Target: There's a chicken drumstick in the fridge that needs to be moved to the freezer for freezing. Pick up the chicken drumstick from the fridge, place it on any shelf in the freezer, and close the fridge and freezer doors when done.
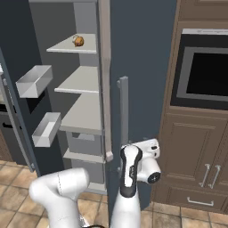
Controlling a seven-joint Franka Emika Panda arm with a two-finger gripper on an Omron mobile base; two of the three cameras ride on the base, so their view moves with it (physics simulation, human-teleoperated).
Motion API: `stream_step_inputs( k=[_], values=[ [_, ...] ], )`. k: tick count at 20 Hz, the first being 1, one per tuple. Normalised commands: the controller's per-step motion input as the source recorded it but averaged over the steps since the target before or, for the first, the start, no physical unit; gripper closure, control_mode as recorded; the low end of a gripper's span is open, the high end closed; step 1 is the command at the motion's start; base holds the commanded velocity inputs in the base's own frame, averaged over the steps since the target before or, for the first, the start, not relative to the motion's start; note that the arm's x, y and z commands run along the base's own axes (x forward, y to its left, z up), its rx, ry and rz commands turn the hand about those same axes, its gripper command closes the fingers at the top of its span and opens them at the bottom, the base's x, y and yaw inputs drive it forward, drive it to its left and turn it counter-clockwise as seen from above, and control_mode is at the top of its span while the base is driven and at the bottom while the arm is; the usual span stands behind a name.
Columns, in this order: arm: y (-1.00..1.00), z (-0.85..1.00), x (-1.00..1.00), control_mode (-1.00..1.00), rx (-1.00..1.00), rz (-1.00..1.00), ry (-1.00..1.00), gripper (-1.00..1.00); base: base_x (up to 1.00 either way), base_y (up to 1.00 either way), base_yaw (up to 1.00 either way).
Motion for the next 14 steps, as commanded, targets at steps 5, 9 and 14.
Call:
stream_step_inputs(
  k=[5, 9, 14],
  values=[
    [1.00, 0.00, 0.55, -1.00, 0.00, -0.13, 0.00, -1.00, 0.00, 0.00, 0.00],
    [0.92, 0.00, 0.73, -1.00, 0.00, -0.11, 0.07, -1.00, 0.00, 0.00, 0.00],
    [0.52, 0.14, 0.63, -1.00, 0.00, -0.05, 0.18, -1.00, 0.00, 0.00, 0.00]
  ],
)
